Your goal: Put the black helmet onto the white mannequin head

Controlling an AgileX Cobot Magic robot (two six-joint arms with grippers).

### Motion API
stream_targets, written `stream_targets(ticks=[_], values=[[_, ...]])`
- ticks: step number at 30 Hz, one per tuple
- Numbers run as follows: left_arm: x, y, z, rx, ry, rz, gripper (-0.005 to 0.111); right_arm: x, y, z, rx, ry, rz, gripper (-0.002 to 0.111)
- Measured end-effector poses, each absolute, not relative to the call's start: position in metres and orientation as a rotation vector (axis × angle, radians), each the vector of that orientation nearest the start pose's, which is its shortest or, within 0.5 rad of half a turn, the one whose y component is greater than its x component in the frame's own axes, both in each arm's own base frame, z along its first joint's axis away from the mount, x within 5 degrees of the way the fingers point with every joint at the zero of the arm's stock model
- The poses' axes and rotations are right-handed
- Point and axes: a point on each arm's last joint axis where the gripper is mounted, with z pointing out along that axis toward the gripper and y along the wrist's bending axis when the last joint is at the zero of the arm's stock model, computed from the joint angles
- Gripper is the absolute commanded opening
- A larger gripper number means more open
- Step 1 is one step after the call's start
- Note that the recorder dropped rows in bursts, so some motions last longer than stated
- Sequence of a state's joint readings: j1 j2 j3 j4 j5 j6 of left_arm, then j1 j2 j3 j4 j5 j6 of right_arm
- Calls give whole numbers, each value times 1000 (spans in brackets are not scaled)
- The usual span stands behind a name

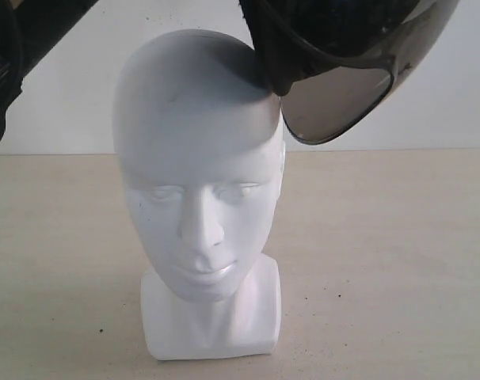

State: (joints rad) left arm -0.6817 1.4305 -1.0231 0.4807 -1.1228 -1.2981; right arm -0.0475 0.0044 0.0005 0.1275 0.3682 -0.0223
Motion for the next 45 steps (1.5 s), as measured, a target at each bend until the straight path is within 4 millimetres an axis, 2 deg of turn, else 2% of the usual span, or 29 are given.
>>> stream_targets(ticks=[7, 14, 20, 29, 45], values=[[213, -220, 404, 265, 1001, -1781, 4, 53, 2, 180, 102, 1852, 77, 0], [221, -210, 383, 56, 1037, -1795, 4, 53, 2, 180, 102, 1852, 77, 0], [223, -203, 374, -54, 1057, -1809, 4, 53, 2, 180, 102, 1852, 77, 0], [213, -189, 365, -139, 1069, -1807, 4, 53, 2, 180, 102, 1852, 77, 0], [184, -167, 355, -133, 1094, -1809, 4, 53, 2, 180, 102, 1852, 77, 0]])
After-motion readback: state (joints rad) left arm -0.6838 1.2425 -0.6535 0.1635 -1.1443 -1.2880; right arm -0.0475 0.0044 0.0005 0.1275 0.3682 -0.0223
